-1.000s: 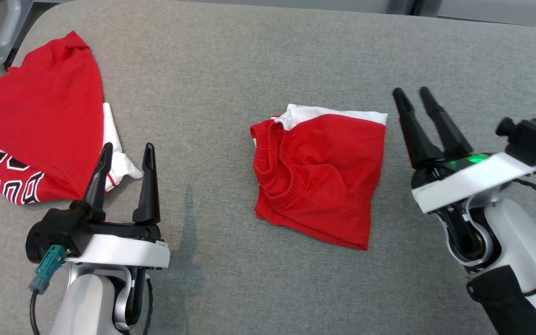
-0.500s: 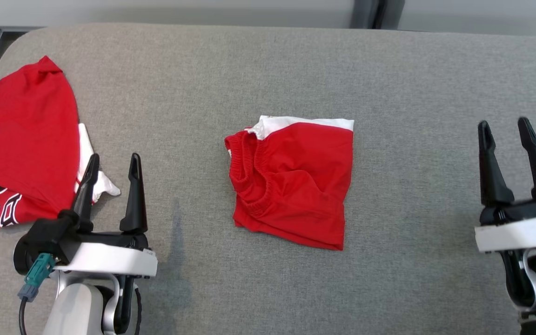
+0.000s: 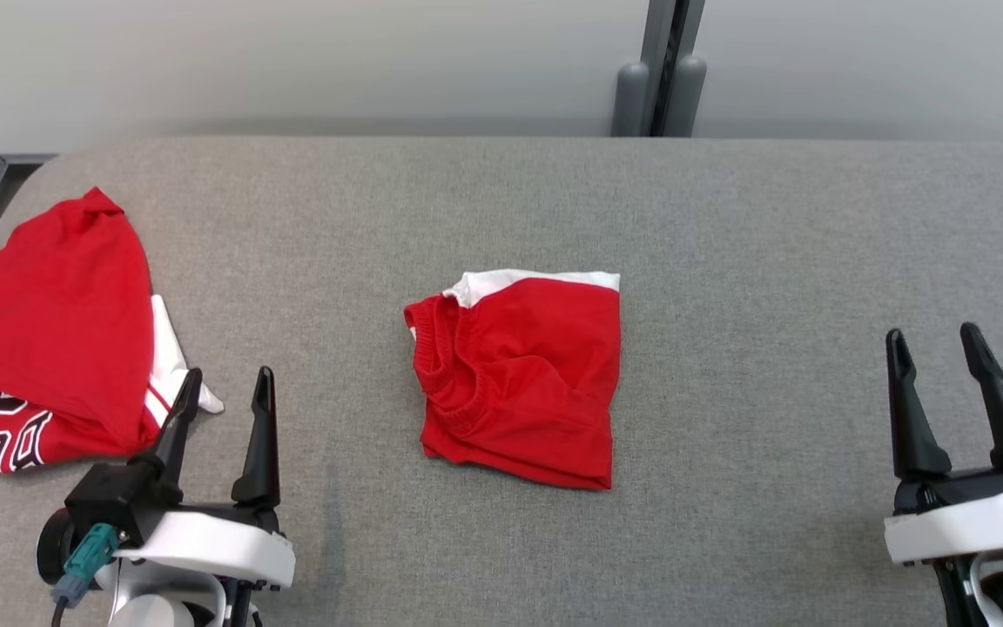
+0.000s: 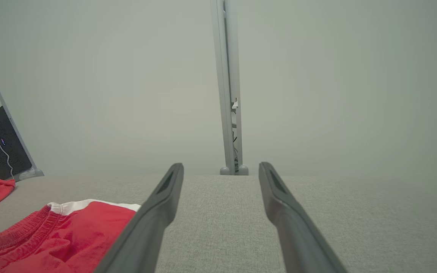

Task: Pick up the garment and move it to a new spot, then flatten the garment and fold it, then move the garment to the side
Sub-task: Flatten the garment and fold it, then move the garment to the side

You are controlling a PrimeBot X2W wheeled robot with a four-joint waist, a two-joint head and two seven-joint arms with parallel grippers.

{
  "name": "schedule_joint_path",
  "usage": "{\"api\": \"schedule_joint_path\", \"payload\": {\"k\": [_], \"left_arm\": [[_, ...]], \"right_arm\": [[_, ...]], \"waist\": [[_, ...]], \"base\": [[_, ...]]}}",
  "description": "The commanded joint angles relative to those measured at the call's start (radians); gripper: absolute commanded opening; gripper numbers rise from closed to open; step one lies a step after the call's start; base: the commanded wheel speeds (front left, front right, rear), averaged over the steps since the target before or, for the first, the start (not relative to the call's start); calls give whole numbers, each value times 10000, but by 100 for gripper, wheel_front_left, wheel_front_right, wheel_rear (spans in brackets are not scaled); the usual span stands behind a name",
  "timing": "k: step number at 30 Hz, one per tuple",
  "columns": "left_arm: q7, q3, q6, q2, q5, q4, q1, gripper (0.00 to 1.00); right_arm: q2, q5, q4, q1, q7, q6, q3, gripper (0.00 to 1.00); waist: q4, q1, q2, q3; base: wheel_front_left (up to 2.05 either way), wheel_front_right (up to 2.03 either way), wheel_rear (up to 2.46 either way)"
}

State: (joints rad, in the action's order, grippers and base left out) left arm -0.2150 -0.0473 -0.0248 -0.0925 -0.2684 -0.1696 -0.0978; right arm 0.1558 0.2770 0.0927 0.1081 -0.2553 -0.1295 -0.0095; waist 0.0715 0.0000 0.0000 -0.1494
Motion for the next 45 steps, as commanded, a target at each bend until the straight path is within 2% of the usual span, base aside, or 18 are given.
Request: {"api": "schedule_joint_path", "payload": {"k": [1,11,19,45], "left_arm": [[81,-21,77,-106,-23,53,218,100],[458,-190,66,-445,154,248,820,100],[623,-182,166,-477,-5,375,1162,100],[674,-326,304,-607,-230,440,1140,100]], "right_arm": [[-25,-170,-64,-297,101,-23,-45,100],[-242,-509,-371,-1438,495,-23,-259,100],[-429,-700,-882,-2171,791,-23,-586,100],[-632,-813,-1180,-2264,944,-21,-536,100]], "waist": [[-54,0,0,371],[-58,0,0,1092],[-118,0,0,1448],[-157,0,0,1421]], "base": [[0,0,0],[0,0,0],[0,0,0],[0,0,0]]}}
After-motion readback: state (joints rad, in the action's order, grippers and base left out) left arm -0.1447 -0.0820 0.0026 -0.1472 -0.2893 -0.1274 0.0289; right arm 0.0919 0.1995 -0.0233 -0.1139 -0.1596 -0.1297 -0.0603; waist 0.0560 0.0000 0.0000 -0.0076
